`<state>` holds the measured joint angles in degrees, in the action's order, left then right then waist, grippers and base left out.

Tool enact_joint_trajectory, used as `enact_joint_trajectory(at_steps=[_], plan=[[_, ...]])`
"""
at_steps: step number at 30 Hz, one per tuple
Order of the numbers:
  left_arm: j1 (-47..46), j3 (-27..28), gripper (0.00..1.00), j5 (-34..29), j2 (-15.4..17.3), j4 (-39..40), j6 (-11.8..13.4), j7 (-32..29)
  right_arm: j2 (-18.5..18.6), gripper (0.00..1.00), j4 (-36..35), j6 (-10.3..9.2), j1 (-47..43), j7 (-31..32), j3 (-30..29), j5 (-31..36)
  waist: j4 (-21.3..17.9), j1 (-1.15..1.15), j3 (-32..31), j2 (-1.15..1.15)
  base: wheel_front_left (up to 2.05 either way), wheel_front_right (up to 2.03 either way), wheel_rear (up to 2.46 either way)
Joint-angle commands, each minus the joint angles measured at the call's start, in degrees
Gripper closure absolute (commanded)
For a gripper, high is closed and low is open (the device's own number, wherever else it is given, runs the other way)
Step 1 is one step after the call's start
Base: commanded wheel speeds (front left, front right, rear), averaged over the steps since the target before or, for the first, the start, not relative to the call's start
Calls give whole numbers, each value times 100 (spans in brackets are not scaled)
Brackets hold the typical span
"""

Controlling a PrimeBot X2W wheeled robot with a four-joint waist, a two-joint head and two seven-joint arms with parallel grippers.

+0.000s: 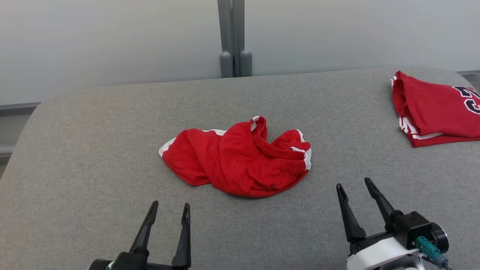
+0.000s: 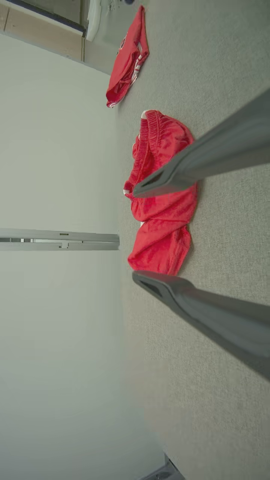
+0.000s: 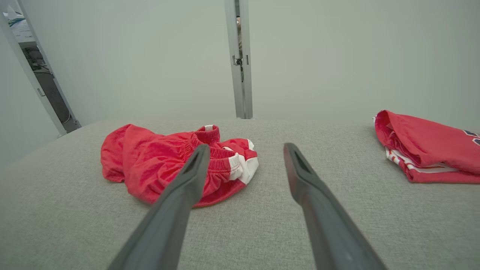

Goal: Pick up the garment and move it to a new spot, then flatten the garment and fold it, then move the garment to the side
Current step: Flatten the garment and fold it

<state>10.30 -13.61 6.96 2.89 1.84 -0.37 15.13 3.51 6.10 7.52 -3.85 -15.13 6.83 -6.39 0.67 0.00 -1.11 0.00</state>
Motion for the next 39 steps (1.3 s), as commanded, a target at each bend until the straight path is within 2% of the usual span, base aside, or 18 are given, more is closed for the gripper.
enact_joint_trajectory(at_steps=[1, 6, 9, 15, 22, 27, 31, 39], plan=[[-182, -97, 0, 256, 3, -150, -101, -1, -1, 0, -29, -7, 63, 0, -55, -9, -90, 0, 110, 0, 0, 0, 0], [-918, -690, 0, 268, 4, -731, -478, -123, -6, 0, -140, -7, 141, 0, -159, -8, -263, 0, 454, 0, 0, 0, 0], [-1565, -1120, 0, 261, 4, -880, -609, -566, -7, 0, -189, -7, 250, 1, -214, 4, -404, 0, 734, 0, 0, 0, 0], [-2778, -1950, 0, 642, 8, -1028, -704, -1501, -25, 0, -285, -7, 557, 1, -232, -23, -727, 0, 1334, 0, 0, 0, 0], [-3908, -2841, 0, 1167, 73, -1451, -716, -2222, -42, 0, -360, -7, 838, 1, -245, -25, -1033, 0, 1871, 0, 0, 0, 0], [-4392, -3132, 0, 1624, 183, -1822, -716, -2440, -55, 0, -355, -7, 954, 0, -249, -52, -1194, 0, 2054, 0, 0, 0, 0], [-4801, -3212, 0, 1403, 333, -2171, -669, -2531, -62, 0, -380, -7, 1041, 0, -218, -134, -1295, 0, 2193, 0, 0, 0, 0], [-5000, -3326, 0, 1358, 320, -2552, -595, -2890, -62, 0, -380, -7, 1091, 0, -240, -233, -1344, 0, 2282, 0, 0, 0, 0]])
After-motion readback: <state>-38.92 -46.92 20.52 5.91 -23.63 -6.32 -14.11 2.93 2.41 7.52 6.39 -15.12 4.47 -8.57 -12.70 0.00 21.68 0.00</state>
